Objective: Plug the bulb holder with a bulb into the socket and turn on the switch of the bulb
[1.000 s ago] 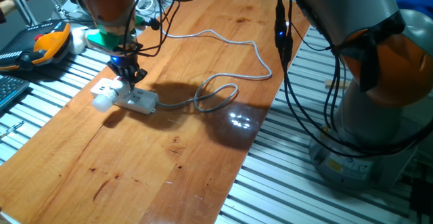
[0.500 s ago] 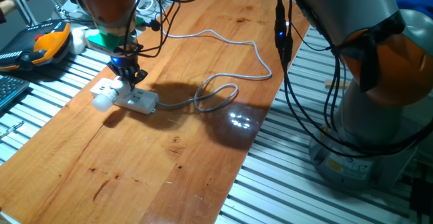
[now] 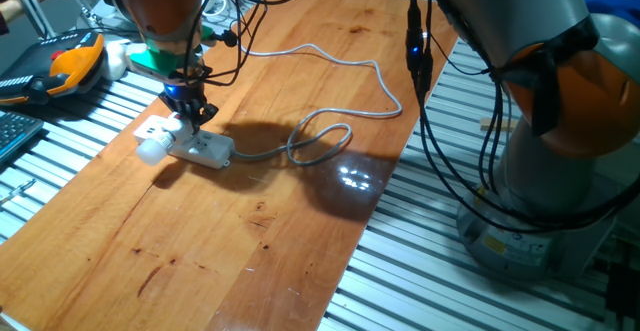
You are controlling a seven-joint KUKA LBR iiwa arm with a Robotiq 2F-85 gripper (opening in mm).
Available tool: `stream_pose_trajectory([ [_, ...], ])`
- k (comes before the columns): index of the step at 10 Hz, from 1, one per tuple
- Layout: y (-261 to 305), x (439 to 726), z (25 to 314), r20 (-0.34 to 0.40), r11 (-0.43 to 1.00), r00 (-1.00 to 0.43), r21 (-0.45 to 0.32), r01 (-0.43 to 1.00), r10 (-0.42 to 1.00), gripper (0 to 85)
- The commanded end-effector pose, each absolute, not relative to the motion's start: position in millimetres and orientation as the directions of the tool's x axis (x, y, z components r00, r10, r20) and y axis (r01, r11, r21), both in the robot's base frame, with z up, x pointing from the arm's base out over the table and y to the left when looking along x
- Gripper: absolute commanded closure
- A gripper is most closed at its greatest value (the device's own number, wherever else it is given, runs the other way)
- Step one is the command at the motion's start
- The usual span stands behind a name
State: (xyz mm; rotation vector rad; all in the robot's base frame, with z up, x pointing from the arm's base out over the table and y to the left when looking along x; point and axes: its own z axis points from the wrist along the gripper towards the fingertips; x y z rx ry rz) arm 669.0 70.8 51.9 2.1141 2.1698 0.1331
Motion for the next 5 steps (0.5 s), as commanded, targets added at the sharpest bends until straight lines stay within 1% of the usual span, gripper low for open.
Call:
stream_pose_trajectory([
  [1,70.9,668.8,50.8,-0.017,0.027,-0.025,0.138,0.990,1.000,85.0],
  [5,71.1,668.9,48.4,-0.015,0.027,-0.025,0.133,0.991,1.000,85.0],
])
